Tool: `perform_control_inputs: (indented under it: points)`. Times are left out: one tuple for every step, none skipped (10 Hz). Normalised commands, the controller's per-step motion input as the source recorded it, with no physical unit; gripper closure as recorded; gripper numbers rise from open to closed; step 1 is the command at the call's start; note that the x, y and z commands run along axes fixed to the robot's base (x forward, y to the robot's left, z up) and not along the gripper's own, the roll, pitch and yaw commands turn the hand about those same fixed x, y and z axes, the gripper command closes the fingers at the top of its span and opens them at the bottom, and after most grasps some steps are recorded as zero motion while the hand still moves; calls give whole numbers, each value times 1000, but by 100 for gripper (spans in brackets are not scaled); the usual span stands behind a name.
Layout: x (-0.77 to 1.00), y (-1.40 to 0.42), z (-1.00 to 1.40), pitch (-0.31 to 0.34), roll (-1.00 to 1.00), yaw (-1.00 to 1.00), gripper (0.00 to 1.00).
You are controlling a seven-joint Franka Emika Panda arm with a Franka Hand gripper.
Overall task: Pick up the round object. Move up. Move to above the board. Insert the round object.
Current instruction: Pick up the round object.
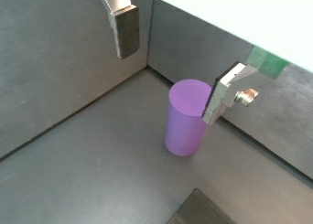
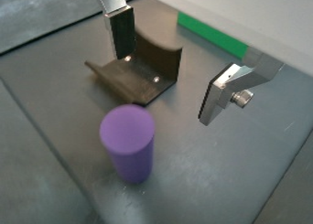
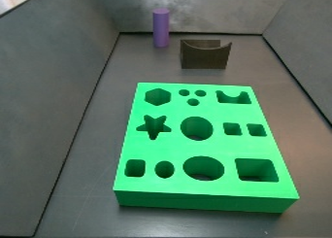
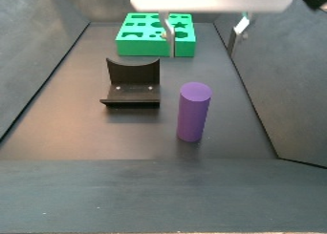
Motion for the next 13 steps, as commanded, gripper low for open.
perform_control_inputs:
  points:
    - [40,369,-351,-94,-86,0,0]
    - [23,386,-337,-90,-89,0,0]
    - [69,337,-289,-64,-100,0,0]
    - [0,266,-406,-103,-63,0,0]
    - [0,171,-571,-164,-39,0,0]
    - [0,126,-749,-201,-40,0,0]
    - [0,129,-791,-199,-34,0,0]
    - [11,166,-731,-151,-26,0,0]
    - [0,306,-654,-151,-46,9,0]
    - [0,0,0,-46,0,0,0]
    - [0,0,0,0,0,0,0]
    - [0,0,0,0,0,0,100]
    - [0,0,0,0,0,0,100]
